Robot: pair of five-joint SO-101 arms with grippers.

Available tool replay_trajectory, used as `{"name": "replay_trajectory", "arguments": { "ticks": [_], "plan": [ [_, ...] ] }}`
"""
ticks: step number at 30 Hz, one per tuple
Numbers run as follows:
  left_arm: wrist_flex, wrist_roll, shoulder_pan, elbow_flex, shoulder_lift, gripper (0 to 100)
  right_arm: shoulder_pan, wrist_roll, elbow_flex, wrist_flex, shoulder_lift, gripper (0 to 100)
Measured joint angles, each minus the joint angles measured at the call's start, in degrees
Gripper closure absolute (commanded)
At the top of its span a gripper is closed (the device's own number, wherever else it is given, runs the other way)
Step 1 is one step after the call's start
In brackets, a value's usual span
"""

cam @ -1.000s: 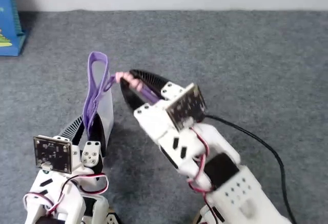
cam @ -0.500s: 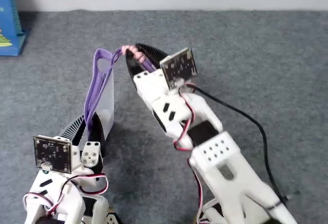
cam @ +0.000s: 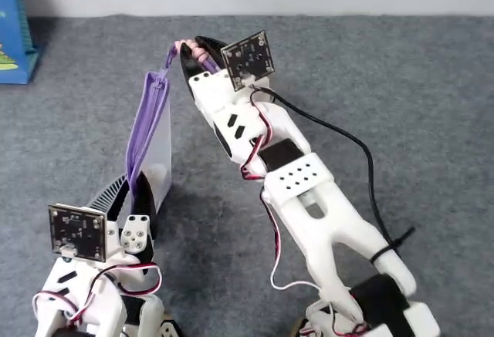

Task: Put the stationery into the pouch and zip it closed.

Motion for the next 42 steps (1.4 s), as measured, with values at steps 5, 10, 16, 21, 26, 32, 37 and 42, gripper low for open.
{"name": "replay_trajectory", "arguments": {
  "ticks": [5,10,16,21,26,32,37,42],
  "plan": [
    [0.0,0.0,0.0,-0.1,0.0,99,0.0,0.0,0.0,0.0,0.1,99.1],
    [0.0,0.0,0.0,-0.1,0.0,92,0.0,0.0,0.0,0.0,0.1,99.1],
    [1.1,3.3,-0.4,-1.8,-1.0,71,6.9,0.0,0.4,5.4,-1.5,99.1],
    [2.9,8.3,-0.4,-2.6,-1.5,67,10.9,0.0,0.4,8.6,-3.3,99.1],
    [3.0,9.2,-0.4,-2.8,-1.6,67,14.1,-0.7,0.3,12.2,-3.4,99.1],
    [3.0,9.2,-0.4,-2.8,-1.6,67,16.5,-2.8,0.4,19.8,-6.3,99.1],
    [1.2,9.5,-2.5,-0.4,-1.6,67,16.4,-3.0,5.1,25.8,-16.2,99.1],
    [-0.3,9.6,-6.2,0.1,-1.6,67,16.4,-2.6,13.5,31.9,-30.0,99.1]
  ]
}}
